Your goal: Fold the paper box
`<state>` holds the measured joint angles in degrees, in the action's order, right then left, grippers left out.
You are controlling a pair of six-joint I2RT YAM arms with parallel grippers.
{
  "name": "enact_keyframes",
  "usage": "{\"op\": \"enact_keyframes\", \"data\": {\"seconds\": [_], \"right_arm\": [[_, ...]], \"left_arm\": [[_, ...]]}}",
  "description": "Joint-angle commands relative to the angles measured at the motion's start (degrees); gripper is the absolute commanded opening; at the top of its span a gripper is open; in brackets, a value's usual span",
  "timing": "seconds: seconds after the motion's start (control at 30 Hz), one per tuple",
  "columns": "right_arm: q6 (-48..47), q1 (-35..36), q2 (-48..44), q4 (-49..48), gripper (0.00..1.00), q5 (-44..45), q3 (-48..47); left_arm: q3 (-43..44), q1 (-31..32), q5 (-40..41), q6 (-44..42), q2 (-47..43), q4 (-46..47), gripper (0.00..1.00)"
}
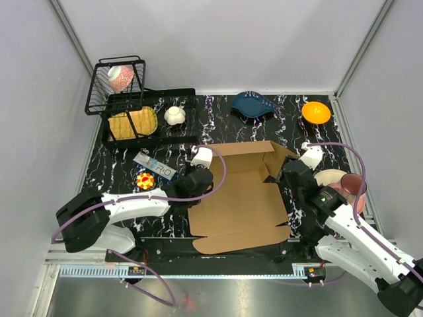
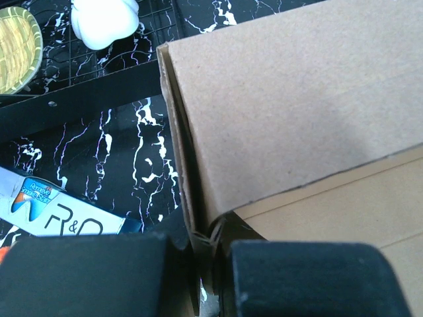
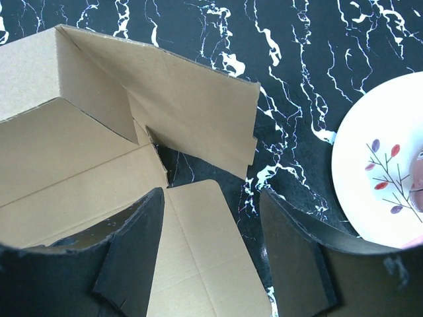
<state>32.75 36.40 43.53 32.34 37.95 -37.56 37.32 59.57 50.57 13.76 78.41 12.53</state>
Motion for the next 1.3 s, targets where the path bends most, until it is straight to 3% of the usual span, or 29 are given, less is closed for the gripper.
{"op": "enact_keyframes", "data": {"seconds": [0.0,0.37,0.73,0.87,1.0,1.07,1.1,1.23,1.27], "right_arm": [[0.91,-0.28,-0.02,-1.66,0.66,2.73,0.12],[-0.06,-0.54,0.07,-8.16,0.71,6.0,3.02],[-0.41,-1.86,4.46,-14.67,0.74,-0.6,4.6],[0.12,-2.12,3.5,-14.5,0.68,-2.62,5.74],[1.26,-2.13,1.56,-13.62,0.47,-4.11,6.45],[1.44,-2.13,1.56,-13.27,0.41,-4.12,6.45],[1.44,-2.21,1.65,-12.66,0.43,-3.94,6.27],[0.22,-2.13,-0.63,-10.63,0.72,-0.44,4.69],[-0.49,-2.21,-1.33,-10.37,0.74,0.18,3.91]], "left_arm": [[0.21,-1.73,-8.98,-5.23,-2.03,-3.93,0.0],[2.93,-10.61,-22.43,-10.33,-1.51,-7.87,0.0],[3.55,-13.34,-23.23,-10.68,0.43,-8.32,0.0],[3.37,-13.69,-22.71,-10.6,0.6,-8.32,0.0],[3.64,-13.95,-22.18,-10.07,0.43,-8.4,0.0],[3.64,-14.04,-22.18,-9.89,0.43,-8.32,0.0],[3.55,-13.96,-22.09,-9.98,0.43,-8.32,0.0],[3.64,-14.22,-21.83,-10.77,0.43,-8.49,0.0],[3.72,-14.57,-21.91,-11.03,0.43,-8.84,0.0]]}}
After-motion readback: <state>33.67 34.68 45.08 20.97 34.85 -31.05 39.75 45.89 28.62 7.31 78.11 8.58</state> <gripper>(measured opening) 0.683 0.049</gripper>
